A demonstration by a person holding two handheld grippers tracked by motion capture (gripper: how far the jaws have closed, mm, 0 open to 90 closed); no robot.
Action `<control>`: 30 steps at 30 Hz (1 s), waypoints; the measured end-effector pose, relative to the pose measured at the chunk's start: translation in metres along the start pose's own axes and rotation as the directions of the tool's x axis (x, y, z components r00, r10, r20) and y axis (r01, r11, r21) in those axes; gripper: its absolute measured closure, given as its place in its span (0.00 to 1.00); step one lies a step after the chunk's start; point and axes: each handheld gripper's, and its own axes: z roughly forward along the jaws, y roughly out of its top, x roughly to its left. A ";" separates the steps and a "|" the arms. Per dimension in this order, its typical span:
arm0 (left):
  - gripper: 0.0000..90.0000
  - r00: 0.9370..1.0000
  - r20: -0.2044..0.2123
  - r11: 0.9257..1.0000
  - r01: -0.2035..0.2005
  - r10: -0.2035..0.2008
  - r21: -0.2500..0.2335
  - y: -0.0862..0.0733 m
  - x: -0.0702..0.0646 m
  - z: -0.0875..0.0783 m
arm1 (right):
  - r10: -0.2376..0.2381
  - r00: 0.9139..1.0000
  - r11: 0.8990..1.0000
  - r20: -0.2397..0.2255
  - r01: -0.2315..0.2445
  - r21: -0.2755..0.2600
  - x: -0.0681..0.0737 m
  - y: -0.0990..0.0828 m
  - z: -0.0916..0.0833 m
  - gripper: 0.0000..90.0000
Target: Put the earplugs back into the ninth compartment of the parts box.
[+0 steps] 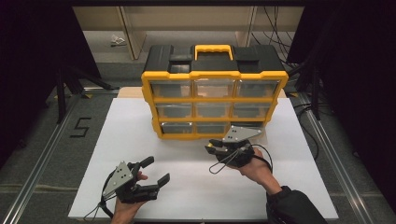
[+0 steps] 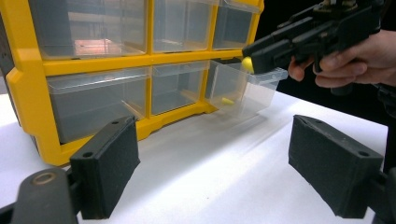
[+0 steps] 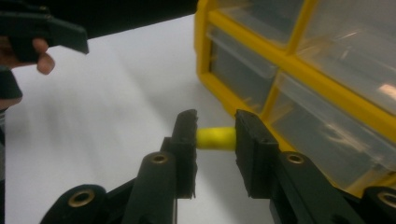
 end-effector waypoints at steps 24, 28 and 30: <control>0.17 1.000 -0.001 1.000 -0.002 0.002 -0.005 0.001 0.000 -0.001 | 0.092 0.989 0.994 0.112 -0.085 -0.066 -0.038 -0.002 -0.031 0.78; 0.17 1.000 -0.001 1.000 -0.003 0.003 -0.004 0.001 0.000 0.000 | 0.105 0.985 0.993 0.135 -0.097 -0.069 -0.044 -0.005 -0.033 0.78; 0.17 1.000 -0.001 1.000 -0.002 0.002 -0.005 0.001 0.000 -0.001 | 0.109 0.983 0.993 0.148 -0.099 -0.072 -0.045 -0.005 -0.034 0.78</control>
